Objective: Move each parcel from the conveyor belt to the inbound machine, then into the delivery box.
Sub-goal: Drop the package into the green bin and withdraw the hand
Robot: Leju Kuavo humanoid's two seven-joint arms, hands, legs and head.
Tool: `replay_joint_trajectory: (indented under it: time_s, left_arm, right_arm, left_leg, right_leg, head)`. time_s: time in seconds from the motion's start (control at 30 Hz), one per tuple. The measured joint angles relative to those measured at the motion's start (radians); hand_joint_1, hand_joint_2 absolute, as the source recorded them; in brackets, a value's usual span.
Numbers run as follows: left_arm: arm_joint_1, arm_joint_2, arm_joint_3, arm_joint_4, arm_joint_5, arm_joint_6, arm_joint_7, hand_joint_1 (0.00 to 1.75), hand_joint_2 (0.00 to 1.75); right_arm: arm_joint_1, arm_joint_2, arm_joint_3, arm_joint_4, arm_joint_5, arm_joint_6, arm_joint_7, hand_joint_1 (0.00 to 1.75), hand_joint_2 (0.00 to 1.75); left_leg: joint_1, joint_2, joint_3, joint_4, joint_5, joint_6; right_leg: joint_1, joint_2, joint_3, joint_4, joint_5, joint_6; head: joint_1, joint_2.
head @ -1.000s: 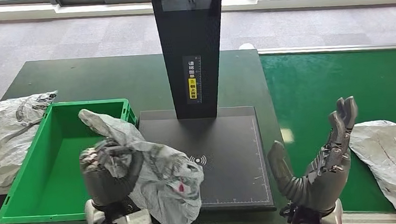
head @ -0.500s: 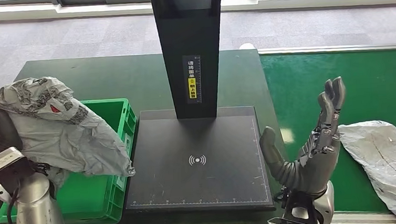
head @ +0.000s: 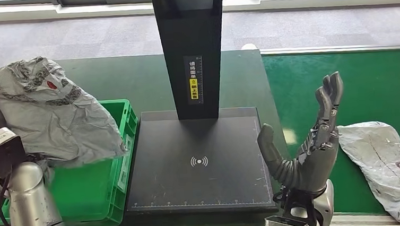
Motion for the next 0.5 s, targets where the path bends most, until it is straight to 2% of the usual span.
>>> replay_joint_trajectory:
  time_s: [0.1, 0.17, 0.2, 0.3, 0.33, 0.37, 0.5]
  left_arm:
    - [-0.012, 0.001, 0.001, 0.029, -0.018, -0.014, 0.017, 1.75, 1.75]
    - [-0.023, 0.001, 0.0, 0.059, -0.07, -0.056, 0.056, 1.75, 1.75]
    - [-0.028, 0.001, -0.005, 0.081, -0.112, -0.089, 0.087, 1.58, 1.75]
    - [-0.035, 0.001, -0.045, 0.166, -0.228, -0.194, 0.185, 0.32, 1.75]
    - [-0.034, 0.0, -0.061, 0.196, -0.246, -0.213, 0.204, 0.07, 1.75]
    - [-0.033, 0.0, -0.075, 0.226, -0.253, -0.22, 0.215, 0.05, 1.75]
    - [-0.032, 0.003, -0.104, 0.317, -0.254, -0.21, 0.228, 0.0, 0.0]
  right_arm:
    - [0.001, 0.0, 0.0, 0.0, 0.0, -0.001, 0.0, 0.0, 1.75]
    - [0.002, 0.0, 0.0, 0.0, 0.002, -0.002, 0.001, 0.0, 1.75]
    - [0.002, 0.0, 0.0, 0.0, 0.005, -0.004, 0.002, 0.0, 1.75]
    - [0.011, 0.0, 0.0, 0.0, 0.015, -0.015, 0.007, 0.0, 1.75]
    - [0.015, -0.001, 0.0, 0.0, 0.016, -0.02, 0.007, 0.0, 1.75]
    - [0.02, -0.002, 0.0, 0.0, 0.015, -0.025, 0.007, 0.0, 1.75]
    - [0.028, -0.006, 0.0, 0.001, 0.011, -0.034, 0.006, 0.0, 1.75]
  left_leg:
    - [0.0, 0.0, 0.0, 0.0, 0.0, 0.0]
    - [0.0, 0.0, 0.0, 0.0, 0.0, 0.0]
    - [0.0, 0.0, 0.0, 0.0, 0.0, 0.0]
    - [0.0, 0.0, 0.0, 0.0, 0.0, 0.0]
    - [0.0, 0.0, 0.0, 0.0, 0.0, 0.0]
    - [0.0, 0.001, 0.0, 0.0, 0.0, 0.0]
    - [-0.001, 0.003, 0.0, 0.0, 0.0, 0.0]
  right_leg:
    - [0.0, 0.0, -0.001, 0.0, 0.0, 0.0]
    - [0.0, 0.0, -0.001, 0.0, 0.0, 0.0]
    - [0.0, 0.0, -0.001, 0.0, 0.0, 0.0]
    - [0.0, 0.0, 0.0, 0.0, 0.0, 0.0]
    - [0.0, 0.0, -0.001, 0.0, 0.0, 0.0]
    - [0.0, 0.0, -0.001, 0.0, 0.001, 0.0]
    - [0.0, 0.002, -0.002, 0.0, 0.001, 0.0]
  head:
    - [0.0, 0.0]
    - [0.0, 0.0]
    - [0.0, 0.0]
    - [0.0, 0.0]
    - [0.0, 0.0]
    - [0.0, 0.0]
    - [0.0, 0.0]
